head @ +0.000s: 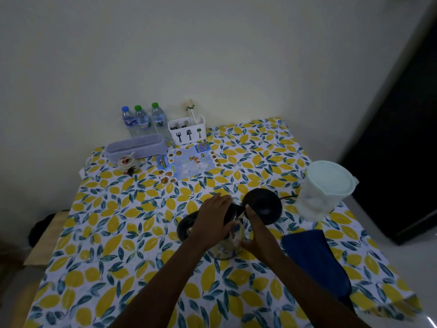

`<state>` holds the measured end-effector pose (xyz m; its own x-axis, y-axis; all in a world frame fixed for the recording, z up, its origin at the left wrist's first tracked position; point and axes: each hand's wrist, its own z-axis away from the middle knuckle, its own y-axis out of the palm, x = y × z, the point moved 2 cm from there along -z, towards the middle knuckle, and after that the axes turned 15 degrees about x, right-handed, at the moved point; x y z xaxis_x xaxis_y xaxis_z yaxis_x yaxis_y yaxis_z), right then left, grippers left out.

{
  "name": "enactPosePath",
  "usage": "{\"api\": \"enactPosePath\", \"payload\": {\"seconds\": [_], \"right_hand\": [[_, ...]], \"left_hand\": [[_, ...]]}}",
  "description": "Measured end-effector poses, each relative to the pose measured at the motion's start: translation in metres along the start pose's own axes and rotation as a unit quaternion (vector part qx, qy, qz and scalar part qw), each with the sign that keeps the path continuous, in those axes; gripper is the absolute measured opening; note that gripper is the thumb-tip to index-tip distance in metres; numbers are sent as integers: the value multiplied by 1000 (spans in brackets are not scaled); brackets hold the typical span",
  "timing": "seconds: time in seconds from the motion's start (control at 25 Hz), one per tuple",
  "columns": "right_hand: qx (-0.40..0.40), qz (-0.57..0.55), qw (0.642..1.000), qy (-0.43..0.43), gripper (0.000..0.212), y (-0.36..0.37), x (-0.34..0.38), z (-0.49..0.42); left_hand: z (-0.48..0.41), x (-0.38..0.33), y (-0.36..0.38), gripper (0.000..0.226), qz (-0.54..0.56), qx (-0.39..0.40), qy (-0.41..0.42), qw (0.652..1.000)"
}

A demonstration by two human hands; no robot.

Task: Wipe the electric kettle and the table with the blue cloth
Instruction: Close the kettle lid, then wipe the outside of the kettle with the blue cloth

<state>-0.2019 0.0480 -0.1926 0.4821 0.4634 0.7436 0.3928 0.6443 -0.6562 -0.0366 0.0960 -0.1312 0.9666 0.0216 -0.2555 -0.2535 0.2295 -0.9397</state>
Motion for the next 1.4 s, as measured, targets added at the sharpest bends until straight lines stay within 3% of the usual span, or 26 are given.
{"api": "enactPosePath", "payload": {"seconds": [0.24,0.44,0.6,0.84,1.0,1.2,1.4], "right_hand": [[5,4,1000,-12,103,-1,-16,12],[-8,65,997,51,98,-25,-52,42],[6,107,981,159,91,-37,-100,74],[95,150,918,354,92,-22,-173,114],[83,178,915,351,85,-17,-183,119],[60,199,929,307,57,-11,-169,106],[5,81,964,253,49,-31,-148,92]], "left_hand": [[-3,-3,-3,69,-43,27,-1,999],[-31,-57,19,52,-46,9,32,998],[-59,-96,60,52,-17,64,43,997],[-72,-112,115,50,-12,152,44,987],[-66,-115,131,47,-7,164,29,986],[-58,-118,128,47,15,136,18,990],[-39,-112,93,45,62,41,3,997]]}}
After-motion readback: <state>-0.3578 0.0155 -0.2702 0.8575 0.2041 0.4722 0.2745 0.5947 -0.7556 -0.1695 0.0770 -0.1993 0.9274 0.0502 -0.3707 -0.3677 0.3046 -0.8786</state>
